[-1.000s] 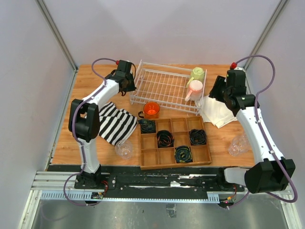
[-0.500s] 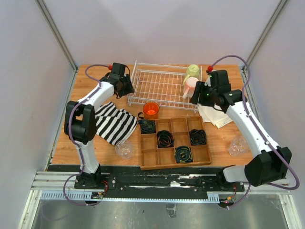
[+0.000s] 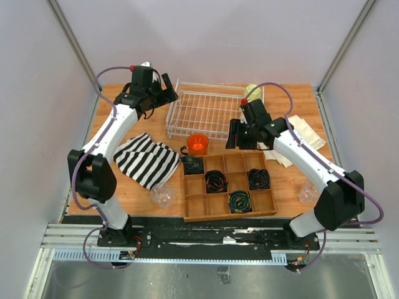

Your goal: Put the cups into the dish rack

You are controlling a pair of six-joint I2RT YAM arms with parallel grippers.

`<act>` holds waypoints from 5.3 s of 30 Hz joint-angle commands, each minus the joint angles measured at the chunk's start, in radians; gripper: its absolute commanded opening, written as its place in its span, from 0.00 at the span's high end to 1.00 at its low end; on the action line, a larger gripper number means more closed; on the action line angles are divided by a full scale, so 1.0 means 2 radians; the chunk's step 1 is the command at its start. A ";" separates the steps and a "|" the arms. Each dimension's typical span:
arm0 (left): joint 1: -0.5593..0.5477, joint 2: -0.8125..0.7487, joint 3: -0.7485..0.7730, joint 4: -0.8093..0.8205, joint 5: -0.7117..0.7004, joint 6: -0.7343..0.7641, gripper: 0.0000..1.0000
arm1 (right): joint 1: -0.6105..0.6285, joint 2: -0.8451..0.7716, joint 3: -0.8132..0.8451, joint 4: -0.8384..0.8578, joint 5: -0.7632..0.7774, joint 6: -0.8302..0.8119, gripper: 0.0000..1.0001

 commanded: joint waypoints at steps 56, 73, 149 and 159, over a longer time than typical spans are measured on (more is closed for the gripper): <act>0.030 -0.272 -0.198 0.045 0.072 0.022 0.00 | 0.100 0.247 0.098 0.143 0.105 0.298 0.91; 0.063 -0.247 -0.181 0.031 0.089 0.020 0.00 | 0.107 0.250 0.141 0.228 0.002 0.228 0.99; -0.014 -0.138 -0.326 0.622 0.402 -0.661 0.11 | -0.032 0.057 -0.040 0.656 -0.162 0.141 0.99; -0.023 -0.117 -0.305 0.673 0.393 -0.689 0.24 | -0.011 0.057 -0.062 0.675 -0.162 0.134 0.99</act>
